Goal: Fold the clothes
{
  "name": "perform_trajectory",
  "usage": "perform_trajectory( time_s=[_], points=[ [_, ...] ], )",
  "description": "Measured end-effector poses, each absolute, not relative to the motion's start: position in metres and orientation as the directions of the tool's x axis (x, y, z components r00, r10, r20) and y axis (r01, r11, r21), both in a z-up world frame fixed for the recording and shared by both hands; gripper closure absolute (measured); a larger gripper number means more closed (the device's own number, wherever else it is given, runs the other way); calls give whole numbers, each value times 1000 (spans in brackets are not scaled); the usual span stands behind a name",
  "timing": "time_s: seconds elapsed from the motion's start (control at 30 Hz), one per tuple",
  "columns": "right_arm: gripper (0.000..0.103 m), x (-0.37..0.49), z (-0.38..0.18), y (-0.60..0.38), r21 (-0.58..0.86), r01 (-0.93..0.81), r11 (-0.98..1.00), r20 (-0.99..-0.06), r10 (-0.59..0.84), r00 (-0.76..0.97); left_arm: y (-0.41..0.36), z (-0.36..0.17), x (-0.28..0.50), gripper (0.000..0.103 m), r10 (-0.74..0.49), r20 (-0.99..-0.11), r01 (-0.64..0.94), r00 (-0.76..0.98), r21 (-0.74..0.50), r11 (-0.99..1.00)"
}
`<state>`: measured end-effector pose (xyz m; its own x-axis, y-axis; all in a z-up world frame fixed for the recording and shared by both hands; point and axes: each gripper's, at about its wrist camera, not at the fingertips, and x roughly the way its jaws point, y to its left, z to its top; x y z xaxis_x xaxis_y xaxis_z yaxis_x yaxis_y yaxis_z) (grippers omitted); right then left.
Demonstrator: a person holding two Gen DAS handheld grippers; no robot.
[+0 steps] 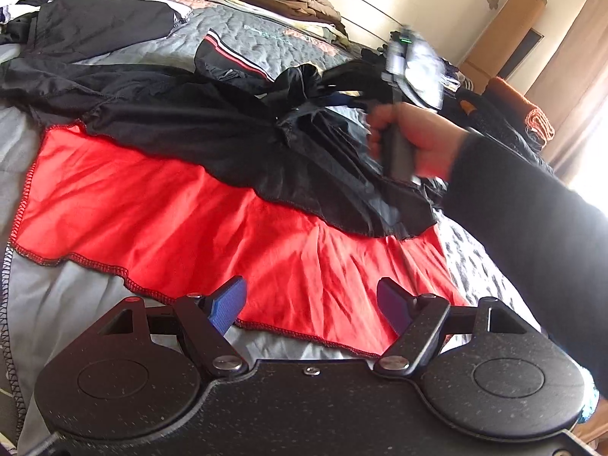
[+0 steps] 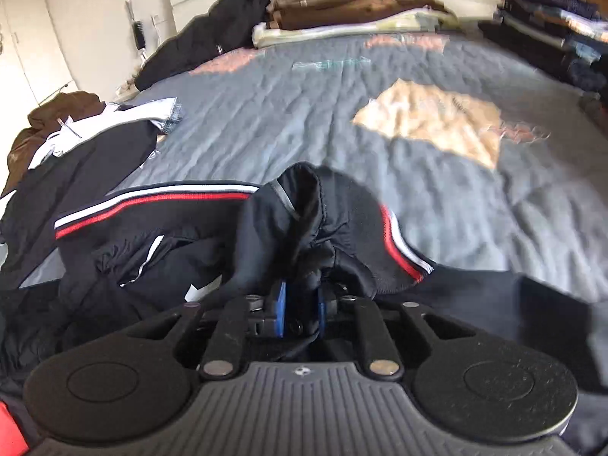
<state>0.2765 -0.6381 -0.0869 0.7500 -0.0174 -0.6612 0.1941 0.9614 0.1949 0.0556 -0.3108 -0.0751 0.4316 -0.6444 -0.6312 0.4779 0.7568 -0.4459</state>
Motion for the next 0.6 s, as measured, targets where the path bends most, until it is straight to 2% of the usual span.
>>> perform_trajectory(
  time_s=[0.1,0.23,0.4,0.6],
  points=[
    [71,239,-69,-644,191,155,969,-622,-3,783,-310,-71,56,28,-645,-623,478,442,-445,757],
    [65,179,-43,-649,172,80,982,-605,42,795,-312,-70,57,28,-630,-629,475,455,-426,770],
    [60,70,-35,-631,173,31,984,-624,85,777,-312,-67,55,28,-616,-628,481,475,-401,780],
    [59,-43,-59,-590,328,34,944,-654,201,730,-316,-66,40,28,-588,-638,520,498,-323,791]
  ],
)
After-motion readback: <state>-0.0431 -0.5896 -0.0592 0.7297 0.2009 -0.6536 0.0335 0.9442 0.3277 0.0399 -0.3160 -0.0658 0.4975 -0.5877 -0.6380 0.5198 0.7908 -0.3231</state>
